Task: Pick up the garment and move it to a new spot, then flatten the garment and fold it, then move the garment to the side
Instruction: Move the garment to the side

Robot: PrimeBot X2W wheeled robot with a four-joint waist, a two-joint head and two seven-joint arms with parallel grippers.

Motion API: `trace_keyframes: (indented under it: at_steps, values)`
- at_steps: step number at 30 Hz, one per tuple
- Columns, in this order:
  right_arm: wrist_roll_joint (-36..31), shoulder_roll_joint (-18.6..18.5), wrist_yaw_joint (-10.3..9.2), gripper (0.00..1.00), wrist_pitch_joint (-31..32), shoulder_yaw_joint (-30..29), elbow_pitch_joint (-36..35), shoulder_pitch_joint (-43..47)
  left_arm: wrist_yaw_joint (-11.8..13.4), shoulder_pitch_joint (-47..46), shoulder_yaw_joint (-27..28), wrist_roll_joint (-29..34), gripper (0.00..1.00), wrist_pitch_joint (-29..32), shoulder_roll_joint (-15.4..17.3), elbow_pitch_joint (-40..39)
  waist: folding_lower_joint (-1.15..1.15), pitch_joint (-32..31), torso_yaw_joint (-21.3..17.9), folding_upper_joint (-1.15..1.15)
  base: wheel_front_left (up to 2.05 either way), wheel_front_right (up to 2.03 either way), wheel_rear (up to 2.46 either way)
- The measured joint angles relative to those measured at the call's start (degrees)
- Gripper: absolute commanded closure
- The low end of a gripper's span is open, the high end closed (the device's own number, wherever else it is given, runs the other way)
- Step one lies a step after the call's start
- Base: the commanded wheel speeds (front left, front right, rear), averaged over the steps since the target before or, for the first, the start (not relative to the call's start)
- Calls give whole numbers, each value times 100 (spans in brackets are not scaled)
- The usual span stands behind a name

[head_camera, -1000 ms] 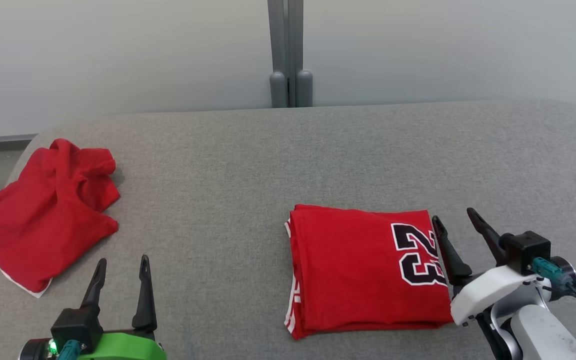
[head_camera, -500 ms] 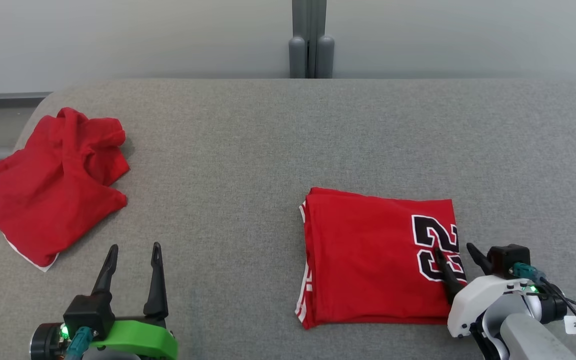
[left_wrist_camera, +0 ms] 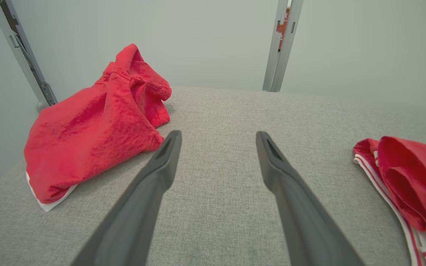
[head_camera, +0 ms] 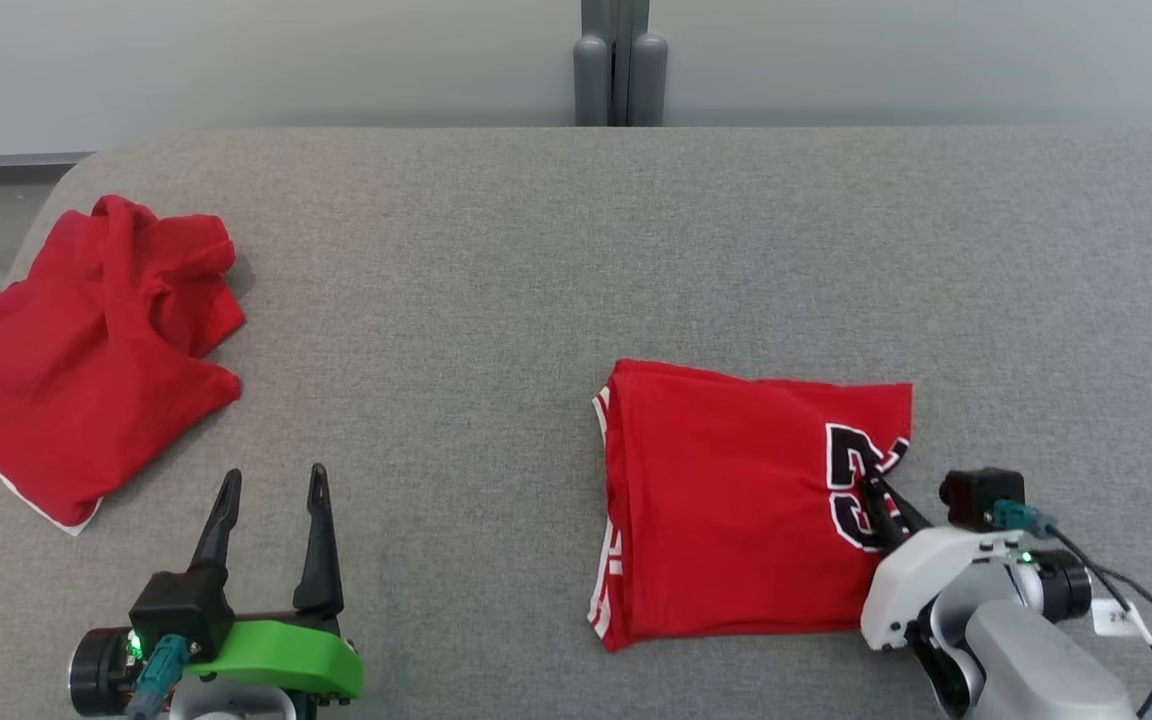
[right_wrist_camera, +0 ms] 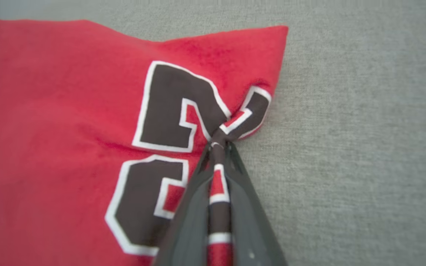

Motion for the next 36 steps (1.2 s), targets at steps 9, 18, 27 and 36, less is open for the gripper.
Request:
trace_keyframes:
  at_steps: [9, 18, 27, 36]
  values:
    - [125, -614, 5, 100, 15, 506, -252, -1296, 143, -308, -205, -64, 0, 0, -2, -222, 0, 415, -135, 0, 0, 0, 0]
    - [438, -1719, 7, 100, 66, 850, -333, -2712, 271, -928, -347, 157, 0, -9, -7, -570, 1, 1262, -395, 0, 0, 0, 0]
    - [846, -2742, 7, 100, 40, 944, -291, -3510, 258, -1361, -319, 548, 0, -9, 43, -878, 1, 2088, -869, 0, 0, 0, 0]
    - [1133, -3482, 7, 100, 31, 1105, -193, -4103, 279, -1356, -333, 722, 0, -9, 202, -1247, 1, 2596, -1401, 0, 0, 0, 0]
